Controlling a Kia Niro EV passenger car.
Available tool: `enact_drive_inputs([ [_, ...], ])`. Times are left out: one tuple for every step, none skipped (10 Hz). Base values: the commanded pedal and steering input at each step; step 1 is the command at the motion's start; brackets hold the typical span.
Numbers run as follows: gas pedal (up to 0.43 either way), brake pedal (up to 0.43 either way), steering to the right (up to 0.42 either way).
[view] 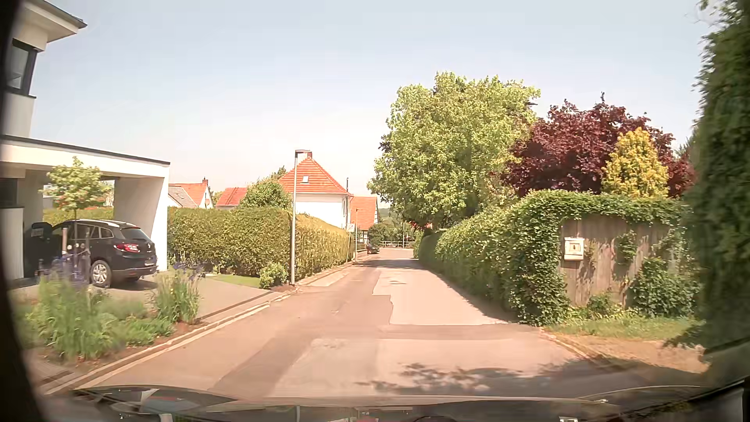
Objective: Follow the waypoints while adhering to traffic rules and regulations
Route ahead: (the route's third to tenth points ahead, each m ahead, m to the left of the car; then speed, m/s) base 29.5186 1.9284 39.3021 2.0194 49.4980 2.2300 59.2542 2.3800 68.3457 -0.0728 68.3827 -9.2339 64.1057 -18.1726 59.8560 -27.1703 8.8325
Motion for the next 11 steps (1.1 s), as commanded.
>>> enact_drive_inputs([
  [0.079, 0.000, 0.000],
  [0.079, 0.000, 0.000],
  [0.079, 0.000, -0.001],
  [0.079, 0.000, 0.000],
  [0.079, 0.000, -0.001],
  [0.079, 0.000, -0.001],
  [0.079, 0.000, -0.001],
  [0.079, 0.000, -0.001],
  [0.079, 0.000, -0.001],
  [0.079, 0.000, -0.001],
  [0.079, 0.000, -0.002],
])
